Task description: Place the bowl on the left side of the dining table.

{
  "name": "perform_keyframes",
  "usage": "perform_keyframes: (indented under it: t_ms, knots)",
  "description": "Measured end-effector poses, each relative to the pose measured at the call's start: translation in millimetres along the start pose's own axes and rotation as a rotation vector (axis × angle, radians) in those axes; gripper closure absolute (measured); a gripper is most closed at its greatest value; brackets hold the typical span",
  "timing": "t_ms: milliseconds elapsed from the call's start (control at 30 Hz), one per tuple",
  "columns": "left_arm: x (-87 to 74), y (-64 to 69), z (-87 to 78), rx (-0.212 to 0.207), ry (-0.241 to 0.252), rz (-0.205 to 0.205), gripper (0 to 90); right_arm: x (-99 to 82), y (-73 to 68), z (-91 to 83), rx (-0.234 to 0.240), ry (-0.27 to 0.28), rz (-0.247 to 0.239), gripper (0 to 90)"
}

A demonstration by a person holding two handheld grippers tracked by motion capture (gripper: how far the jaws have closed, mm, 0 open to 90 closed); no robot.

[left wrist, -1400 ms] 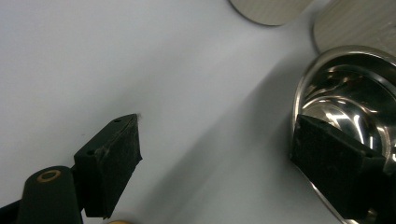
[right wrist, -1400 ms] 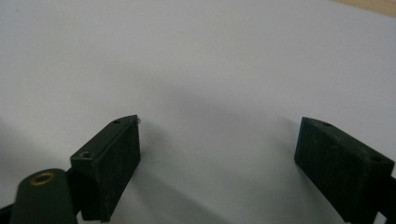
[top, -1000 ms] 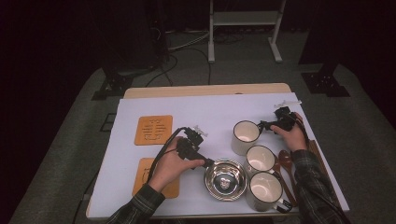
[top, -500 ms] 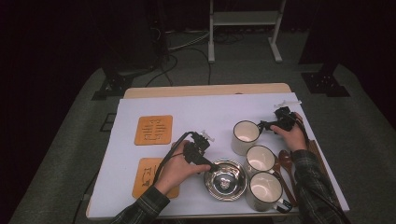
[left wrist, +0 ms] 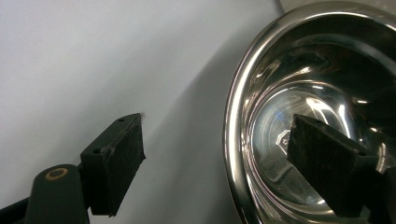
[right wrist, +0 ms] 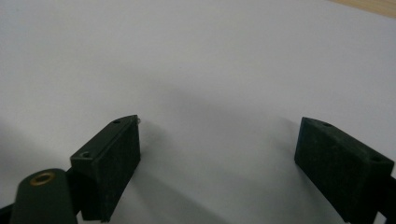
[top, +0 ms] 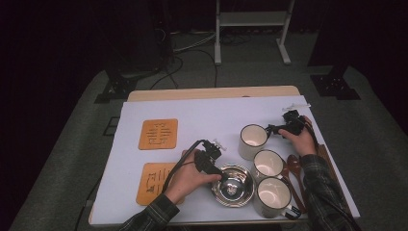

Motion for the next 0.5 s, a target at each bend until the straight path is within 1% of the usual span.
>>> perform_keyframes:
  t_ms: [67, 133, 167, 233, 333, 467, 500]
  knots:
    - [-0.2, 1.3, 1.4, -0.001, -0.002, 0.005, 18.4, 0.0, 0.0, 0.0, 0.000, 0.000, 0.000, 12.9]
    - [0.0, 2.9, 2.2, -0.007, -0.004, 0.003, 20.5, 0.0, -0.1, 0.0, 0.000, 0.000, 0.000, 12.9]
    - [-0.2, 3.5, 2.8, -0.004, -0.006, 0.008, 21.9, 0.0, 0.0, 0.0, 0.000, 0.001, 0.000, 12.9]
    - [-0.4, 4.6, 3.8, -0.007, -0.008, 0.005, 23.3, 0.0, -0.1, 0.0, -0.001, 0.001, 0.000, 13.0]
    - [-0.5, 5.2, 4.8, -0.008, -0.004, 0.008, 27.7, 0.0, -0.1, 0.0, -0.001, 0.001, -0.001, 12.9]
    - [-1.6, 6.6, 6.7, -0.016, -0.012, 0.013, 34.9, 0.0, 0.0, 0.0, -0.001, 0.001, -0.002, 13.0]
    - [-1.8, 6.5, 7.5, -0.013, -0.011, 0.013, 37.1, 0.0, -0.1, 0.0, -0.001, 0.001, -0.001, 13.0]
Point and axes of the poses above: each handheld gripper's, and its own axes: z roughly forward along the jaws, x roughly out of its top, y roughly to its right, the point moved 7 cm from there along z, roughly forward along the jaws, and after that the axes turned 1 degree about x, right-handed, at the moved point
